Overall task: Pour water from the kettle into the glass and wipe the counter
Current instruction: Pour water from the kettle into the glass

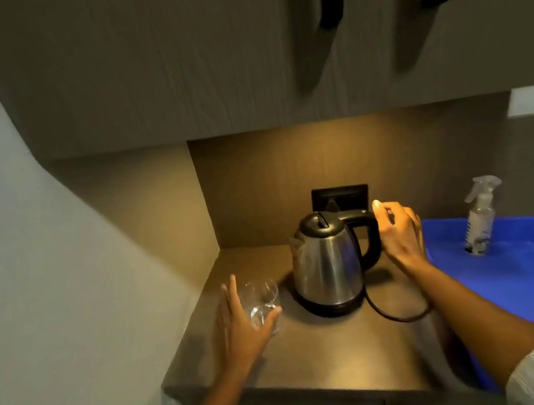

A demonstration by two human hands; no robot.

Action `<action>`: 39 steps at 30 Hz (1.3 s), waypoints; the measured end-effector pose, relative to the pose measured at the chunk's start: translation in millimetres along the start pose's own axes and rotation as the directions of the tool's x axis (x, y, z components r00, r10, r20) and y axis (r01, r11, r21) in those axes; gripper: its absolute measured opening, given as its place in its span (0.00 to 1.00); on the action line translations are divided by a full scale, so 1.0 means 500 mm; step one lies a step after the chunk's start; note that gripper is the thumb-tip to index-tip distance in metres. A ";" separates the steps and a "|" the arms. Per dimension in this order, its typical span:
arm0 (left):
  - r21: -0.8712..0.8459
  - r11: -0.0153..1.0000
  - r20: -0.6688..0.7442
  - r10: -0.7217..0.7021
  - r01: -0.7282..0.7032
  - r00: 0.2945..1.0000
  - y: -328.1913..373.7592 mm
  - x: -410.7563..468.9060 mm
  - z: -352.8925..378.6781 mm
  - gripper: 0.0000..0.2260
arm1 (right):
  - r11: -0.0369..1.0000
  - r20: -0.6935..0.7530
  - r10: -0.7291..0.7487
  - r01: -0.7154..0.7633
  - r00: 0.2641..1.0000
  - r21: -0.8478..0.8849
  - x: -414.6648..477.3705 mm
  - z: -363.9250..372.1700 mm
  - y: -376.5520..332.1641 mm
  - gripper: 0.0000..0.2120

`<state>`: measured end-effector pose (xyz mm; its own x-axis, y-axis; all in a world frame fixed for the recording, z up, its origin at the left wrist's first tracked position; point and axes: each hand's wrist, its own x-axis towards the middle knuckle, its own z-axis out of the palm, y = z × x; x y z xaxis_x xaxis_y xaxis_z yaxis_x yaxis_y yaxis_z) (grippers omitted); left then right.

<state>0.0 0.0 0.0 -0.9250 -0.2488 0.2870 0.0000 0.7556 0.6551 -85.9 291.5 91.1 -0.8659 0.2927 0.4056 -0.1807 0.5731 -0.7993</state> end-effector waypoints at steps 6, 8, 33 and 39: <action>-0.266 0.922 0.023 -0.285 0.280 0.958 -0.035 0.023 0.065 0.48 | 0.870 0.150 0.326 -0.358 0.933 0.339 0.080 0.094 0.050 0.24; -0.274 0.922 0.027 -0.276 0.272 0.961 -0.043 0.025 0.076 0.48 | 0.813 0.166 0.388 -0.421 0.907 0.402 0.095 0.109 0.072 0.25; -0.149 0.968 0.032 -0.200 0.203 0.979 -0.025 0.022 0.046 0.41 | 0.880 0.065 -0.427 0.431 0.902 -0.198 0.098 0.123 -0.258 0.24; -0.130 0.969 0.038 -0.206 0.210 0.978 -0.029 0.026 0.045 0.42 | 0.711 0.160 -0.571 0.583 0.805 -0.394 0.058 0.149 -0.306 0.23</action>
<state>-20.6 -0.4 -21.5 -0.9191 -0.3758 0.1187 -0.1443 0.6011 0.7860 -118.0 155.0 192.1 -0.6687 -0.2142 0.7120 -0.4491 0.8795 -0.1573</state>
